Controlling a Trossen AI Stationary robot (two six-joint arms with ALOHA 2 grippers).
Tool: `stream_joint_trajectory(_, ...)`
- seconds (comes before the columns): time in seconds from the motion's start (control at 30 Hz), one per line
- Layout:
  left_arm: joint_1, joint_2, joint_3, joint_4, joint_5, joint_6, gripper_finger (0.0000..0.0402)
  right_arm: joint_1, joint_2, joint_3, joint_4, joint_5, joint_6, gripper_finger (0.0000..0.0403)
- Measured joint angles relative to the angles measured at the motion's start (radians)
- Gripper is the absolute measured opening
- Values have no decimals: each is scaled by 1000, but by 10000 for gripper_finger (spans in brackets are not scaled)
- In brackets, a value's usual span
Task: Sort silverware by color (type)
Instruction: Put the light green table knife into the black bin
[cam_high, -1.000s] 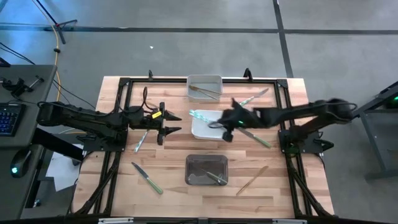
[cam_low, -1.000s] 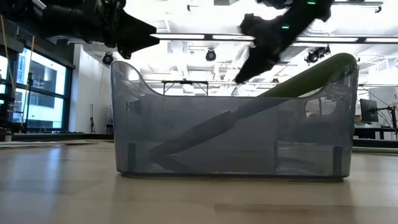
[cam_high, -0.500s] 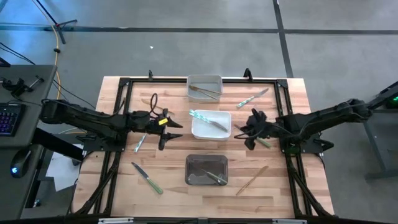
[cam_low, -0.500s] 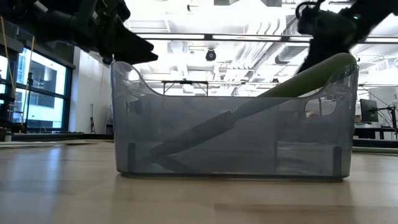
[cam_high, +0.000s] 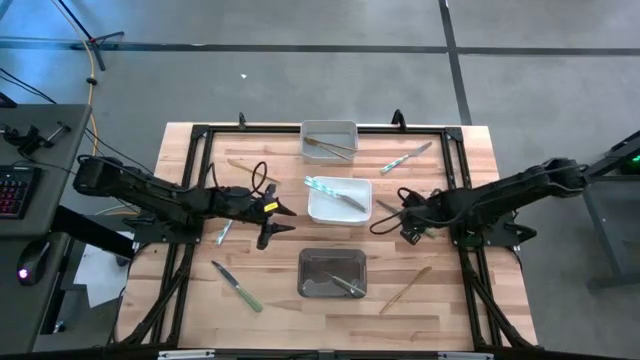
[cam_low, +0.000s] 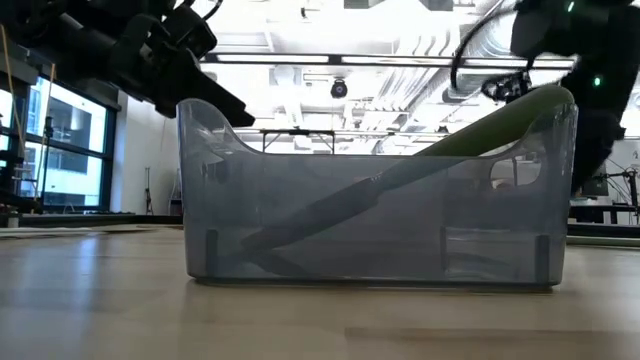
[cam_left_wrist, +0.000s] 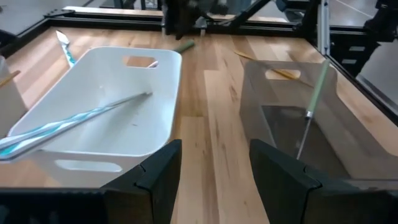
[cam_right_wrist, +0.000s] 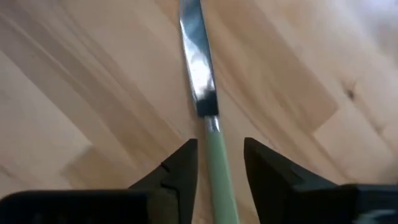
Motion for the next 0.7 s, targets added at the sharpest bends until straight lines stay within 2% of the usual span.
stream_joint_trajectory(0.3,-45,0,0,0,0,13,181,-92,143,-61,78,-114,-81,118)
stream_joint_trajectory(0.53,-69,0,0,-1,0,29,181,-143,153,-83,136,-154,-140,114)
stream_joint_trajectory(0.7,-86,0,0,-1,-4,29,181,-158,153,-83,155,-192,-147,83)
